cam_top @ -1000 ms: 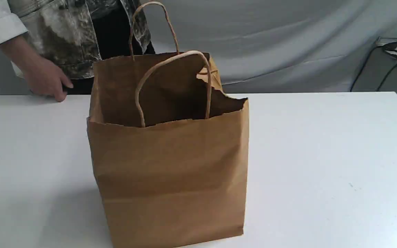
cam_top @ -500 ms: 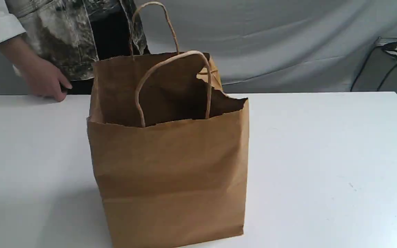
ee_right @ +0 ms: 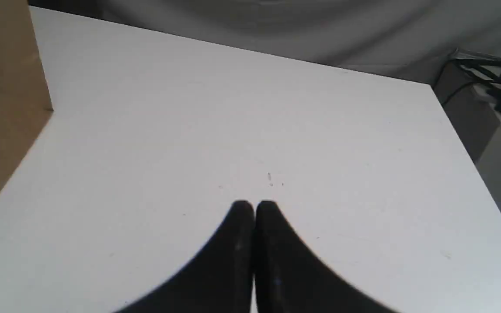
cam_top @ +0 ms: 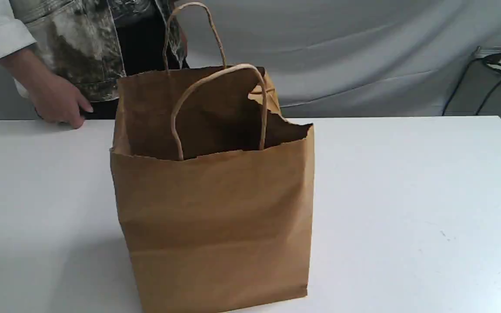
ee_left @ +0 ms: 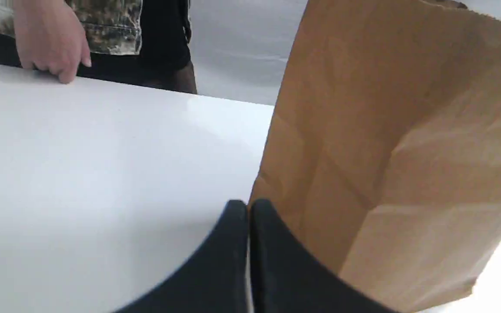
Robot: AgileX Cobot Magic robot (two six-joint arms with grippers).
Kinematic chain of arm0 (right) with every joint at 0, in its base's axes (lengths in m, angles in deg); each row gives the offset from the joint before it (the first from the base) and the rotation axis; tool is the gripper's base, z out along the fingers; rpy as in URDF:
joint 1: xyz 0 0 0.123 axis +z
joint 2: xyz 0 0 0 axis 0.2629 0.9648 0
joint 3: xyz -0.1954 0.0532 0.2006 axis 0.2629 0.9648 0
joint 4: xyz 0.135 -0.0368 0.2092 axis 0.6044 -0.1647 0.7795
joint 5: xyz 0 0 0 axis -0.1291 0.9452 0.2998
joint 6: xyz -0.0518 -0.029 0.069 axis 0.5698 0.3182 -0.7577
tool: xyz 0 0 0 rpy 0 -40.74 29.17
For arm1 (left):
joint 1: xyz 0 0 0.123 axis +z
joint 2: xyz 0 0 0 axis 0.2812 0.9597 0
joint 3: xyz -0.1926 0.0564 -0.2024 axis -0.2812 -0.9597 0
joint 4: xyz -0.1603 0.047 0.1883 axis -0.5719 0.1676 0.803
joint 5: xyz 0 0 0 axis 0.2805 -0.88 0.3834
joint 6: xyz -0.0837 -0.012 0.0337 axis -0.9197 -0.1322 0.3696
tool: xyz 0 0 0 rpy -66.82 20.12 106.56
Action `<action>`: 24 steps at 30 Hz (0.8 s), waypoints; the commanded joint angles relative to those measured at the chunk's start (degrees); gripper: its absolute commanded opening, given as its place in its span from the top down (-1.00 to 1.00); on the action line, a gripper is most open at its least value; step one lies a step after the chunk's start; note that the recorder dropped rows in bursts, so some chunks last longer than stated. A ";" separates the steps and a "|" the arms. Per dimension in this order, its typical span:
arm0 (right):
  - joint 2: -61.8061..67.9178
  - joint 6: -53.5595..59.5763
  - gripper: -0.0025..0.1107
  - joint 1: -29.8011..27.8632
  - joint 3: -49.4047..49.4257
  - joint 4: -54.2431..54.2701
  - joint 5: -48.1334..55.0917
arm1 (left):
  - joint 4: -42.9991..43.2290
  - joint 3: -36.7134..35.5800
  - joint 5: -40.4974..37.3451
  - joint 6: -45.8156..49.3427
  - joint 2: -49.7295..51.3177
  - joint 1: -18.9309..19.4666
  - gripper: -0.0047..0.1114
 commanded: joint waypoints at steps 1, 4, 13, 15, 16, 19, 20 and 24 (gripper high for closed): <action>-0.22 -0.02 0.96 -0.41 0.18 -0.30 -0.31 | 10.79 -0.22 0.03 2.38 -2.00 1.73 0.92; -0.22 -0.02 0.96 -0.41 0.18 -0.30 -0.31 | 22.97 -0.22 0.79 2.53 -4.48 3.98 0.92; -0.22 -0.02 0.96 -0.41 0.18 -0.30 -0.31 | 35.79 -0.22 -7.16 -8.95 -5.49 5.98 0.92; -0.22 -0.02 0.96 -0.41 0.18 -0.30 -0.31 | 35.79 -0.22 -9.31 -10.11 -5.49 5.98 0.92; -0.22 -0.02 0.96 -0.41 0.18 -0.30 -0.31 | 35.79 -0.22 -9.70 -10.57 -5.49 5.98 0.92; -0.22 -0.02 0.96 -0.41 0.18 -0.30 -0.31 | 35.67 -0.22 -11.58 -13.47 -5.49 5.81 0.92; -0.22 -0.02 0.96 -0.41 0.18 -0.30 -0.31 | 35.58 -0.22 -11.78 -15.15 -5.49 5.57 0.92; -0.22 -0.02 0.96 -0.41 0.18 -0.30 -0.31 | 35.81 -0.22 -9.82 -21.57 -5.49 4.64 0.92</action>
